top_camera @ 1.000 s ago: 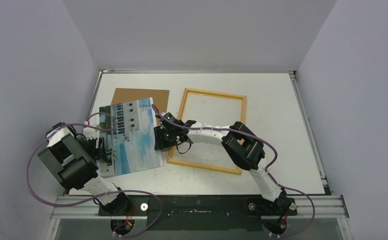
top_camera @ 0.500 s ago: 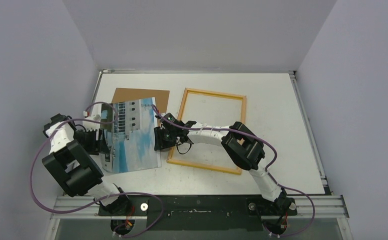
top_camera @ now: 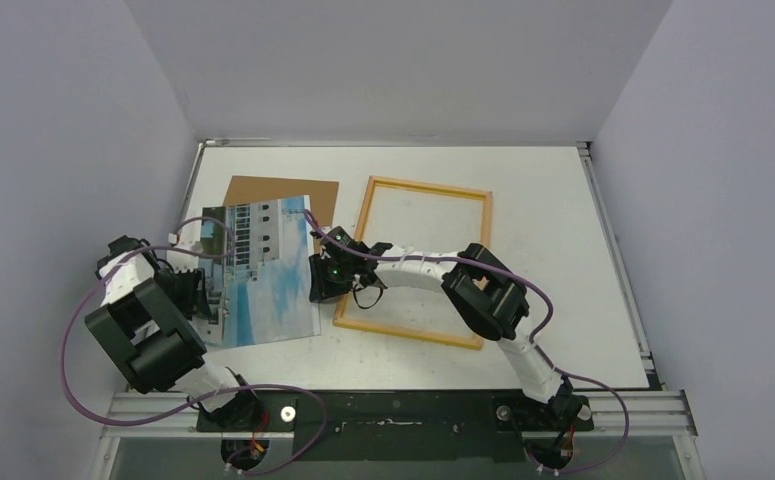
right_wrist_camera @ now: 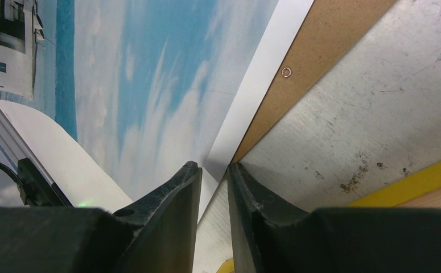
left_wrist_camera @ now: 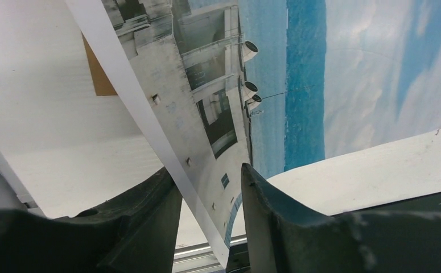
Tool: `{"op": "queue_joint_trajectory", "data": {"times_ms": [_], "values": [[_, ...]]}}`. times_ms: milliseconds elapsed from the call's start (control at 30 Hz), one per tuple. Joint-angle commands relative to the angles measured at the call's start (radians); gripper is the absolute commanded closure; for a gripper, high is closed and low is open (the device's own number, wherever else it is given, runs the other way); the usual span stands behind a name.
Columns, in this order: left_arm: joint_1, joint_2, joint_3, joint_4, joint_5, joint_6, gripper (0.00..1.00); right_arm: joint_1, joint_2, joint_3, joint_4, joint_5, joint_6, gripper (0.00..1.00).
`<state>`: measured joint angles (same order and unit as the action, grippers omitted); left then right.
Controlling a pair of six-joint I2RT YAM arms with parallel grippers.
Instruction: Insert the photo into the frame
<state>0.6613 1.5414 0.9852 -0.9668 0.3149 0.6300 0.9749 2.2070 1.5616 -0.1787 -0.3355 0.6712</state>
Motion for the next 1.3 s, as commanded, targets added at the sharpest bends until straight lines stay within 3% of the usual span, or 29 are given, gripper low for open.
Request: {"op": "queue_joint_trajectory", "data": {"times_ms": [0,233,400,567,733,933,1033,1267], "values": [[0.001,-0.013,-0.007,0.054,-0.019,-0.018,0.64,0.002,0.001,-0.013,0.009,-0.016,0.004,0.75],[-0.001,-0.057,0.031,0.012,0.011,-0.030,0.86,-0.003,-0.032,-0.020,0.017,-0.007,-0.006,0.73],[-0.032,-0.116,0.117,-0.077,0.081,-0.049,1.00,-0.004,-0.101,0.003,0.012,0.052,-0.064,0.53],[-0.104,-0.185,0.232,-0.165,0.157,-0.080,1.00,-0.027,-0.218,0.004,-0.001,0.133,-0.133,0.27],[-0.209,-0.238,0.374,-0.182,0.184,-0.180,1.00,-0.032,-0.349,-0.031,0.001,0.225,-0.241,0.17],[-0.263,-0.211,0.525,-0.187,0.313,-0.382,1.00,0.035,-0.560,-0.270,0.214,0.358,-0.428,0.01],[-0.284,-0.193,0.543,-0.152,0.377,-0.501,1.00,0.088,-0.643,-0.378,0.316,0.444,-0.554,0.10],[-0.381,-0.210,0.536,-0.018,0.335,-0.735,1.00,0.206,-0.720,-0.523,0.515,0.525,-0.839,0.10]]}}
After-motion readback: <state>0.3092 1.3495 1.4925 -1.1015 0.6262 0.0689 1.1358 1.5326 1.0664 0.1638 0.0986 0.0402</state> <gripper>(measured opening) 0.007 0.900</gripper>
